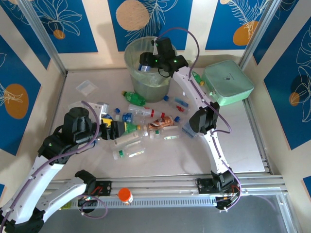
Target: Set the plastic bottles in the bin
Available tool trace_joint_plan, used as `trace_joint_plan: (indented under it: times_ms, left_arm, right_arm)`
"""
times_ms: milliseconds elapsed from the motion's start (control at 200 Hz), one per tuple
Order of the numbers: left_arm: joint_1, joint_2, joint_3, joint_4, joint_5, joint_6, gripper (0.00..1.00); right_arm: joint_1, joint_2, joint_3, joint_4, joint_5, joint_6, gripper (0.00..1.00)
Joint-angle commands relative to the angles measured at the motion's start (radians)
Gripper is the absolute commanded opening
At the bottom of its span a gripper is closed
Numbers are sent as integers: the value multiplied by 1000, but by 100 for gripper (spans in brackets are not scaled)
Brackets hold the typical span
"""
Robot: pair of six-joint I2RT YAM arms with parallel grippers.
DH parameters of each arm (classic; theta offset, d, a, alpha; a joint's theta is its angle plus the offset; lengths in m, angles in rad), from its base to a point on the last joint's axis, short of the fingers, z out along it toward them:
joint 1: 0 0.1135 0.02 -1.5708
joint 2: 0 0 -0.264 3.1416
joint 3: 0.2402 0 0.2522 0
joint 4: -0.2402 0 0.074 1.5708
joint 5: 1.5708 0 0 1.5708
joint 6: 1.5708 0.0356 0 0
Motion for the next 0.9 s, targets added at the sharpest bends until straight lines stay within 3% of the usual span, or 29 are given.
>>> trace_joint_plan:
  times_ms: [0,260,720,895]
  left_arm:
    - [2,-5,-11,16,-17,3,86]
    - [2,-22,-25,7,-42,13,87]
    - [2,-21,-18,-21,-70,25,87]
    - [2,-12,-26,3,-42,13,87]
  right_arm:
    - [5,4,10,-17,-15,-33,67]
    - [0,-29,16,-31,-26,-56,79]
    - [-12,-209,36,-66,-82,-76,76]
    - [-9,-333,-35,-135,-111,-45,72]
